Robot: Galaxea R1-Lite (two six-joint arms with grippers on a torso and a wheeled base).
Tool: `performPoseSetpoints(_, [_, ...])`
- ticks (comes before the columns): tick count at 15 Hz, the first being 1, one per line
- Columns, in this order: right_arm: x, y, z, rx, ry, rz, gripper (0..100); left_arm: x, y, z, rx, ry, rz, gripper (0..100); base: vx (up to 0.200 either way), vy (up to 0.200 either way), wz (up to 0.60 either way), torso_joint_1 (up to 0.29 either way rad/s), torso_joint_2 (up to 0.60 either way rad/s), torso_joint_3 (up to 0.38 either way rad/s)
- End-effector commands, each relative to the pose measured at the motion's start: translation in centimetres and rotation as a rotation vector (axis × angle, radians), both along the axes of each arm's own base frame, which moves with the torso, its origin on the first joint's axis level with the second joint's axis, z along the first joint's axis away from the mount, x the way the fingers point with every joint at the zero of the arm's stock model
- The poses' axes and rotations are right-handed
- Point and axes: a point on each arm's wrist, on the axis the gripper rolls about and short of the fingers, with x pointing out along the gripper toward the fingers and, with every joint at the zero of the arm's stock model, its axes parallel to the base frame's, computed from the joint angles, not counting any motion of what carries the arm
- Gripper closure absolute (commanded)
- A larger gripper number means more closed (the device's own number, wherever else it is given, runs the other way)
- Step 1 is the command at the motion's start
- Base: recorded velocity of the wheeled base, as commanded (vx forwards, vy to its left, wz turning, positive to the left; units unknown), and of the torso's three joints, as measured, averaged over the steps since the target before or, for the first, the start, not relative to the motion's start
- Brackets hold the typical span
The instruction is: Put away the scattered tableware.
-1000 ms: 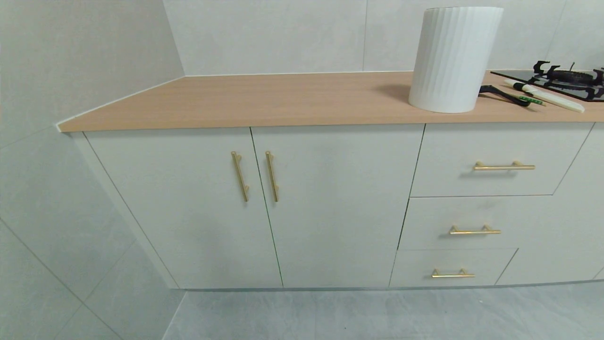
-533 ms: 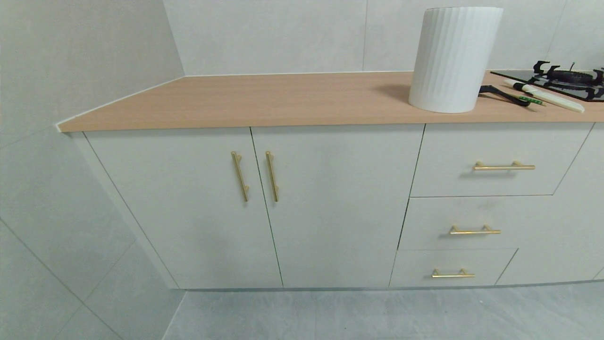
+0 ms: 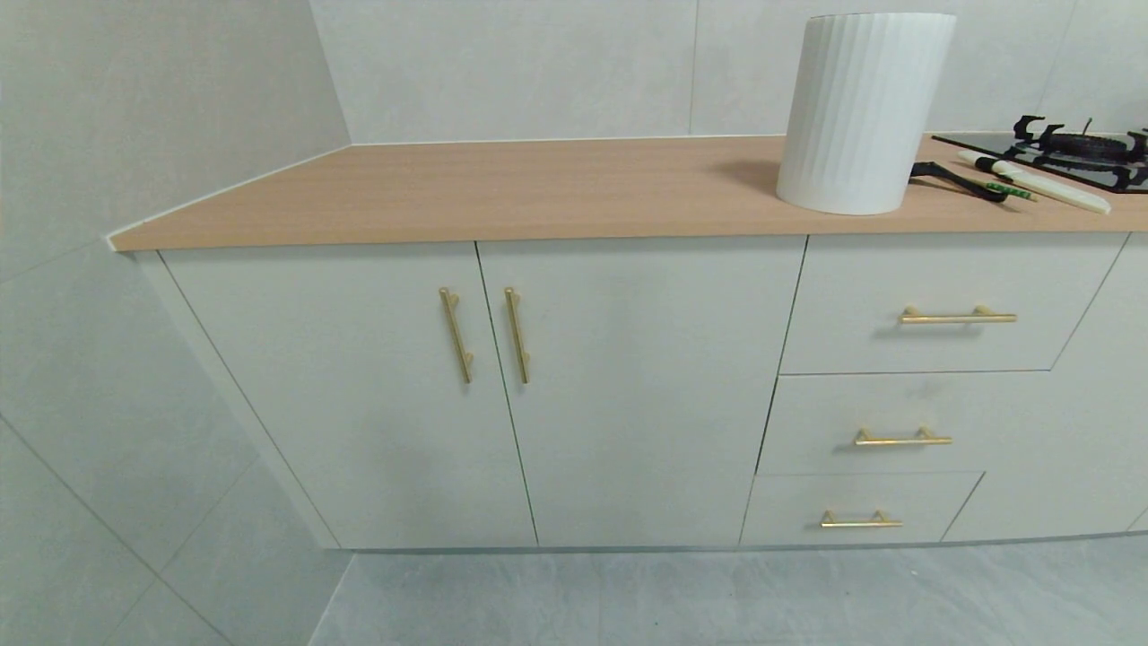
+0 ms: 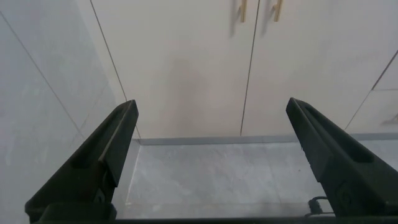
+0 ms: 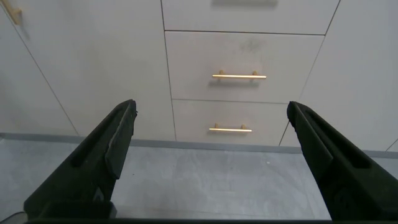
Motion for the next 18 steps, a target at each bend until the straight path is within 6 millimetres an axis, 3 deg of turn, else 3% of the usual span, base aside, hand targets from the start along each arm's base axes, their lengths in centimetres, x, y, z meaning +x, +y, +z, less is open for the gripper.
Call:
performPoseSetpoints(1, [0.02, 0.0, 0.0, -0.002, 0.004, 0.0, 0, 0.0, 0.0, -0.02, -0.003, 0.002, 0.0, 0, 0.0, 0.0, 0.0, 0.0, 0.0, 0.0])
performPoseSetpoints(6, [0.02, 0.0, 0.0, 0.0, 0.004, 0.0, 0, 0.0, 0.0, 0.0, 0.0, 0.0, 0.0, 0, 0.0, 0.0, 0.0, 0.0, 0.0, 0.0])
performPoseSetpoints(18, [0.02, 0.0, 0.0, 0.001, 0.004, 0.0, 0, 0.0, 0.0, 0.01, -0.003, -0.001, 0.0, 0, 0.0, -0.2, 0.0, 0.004, 0.0, 0.004])
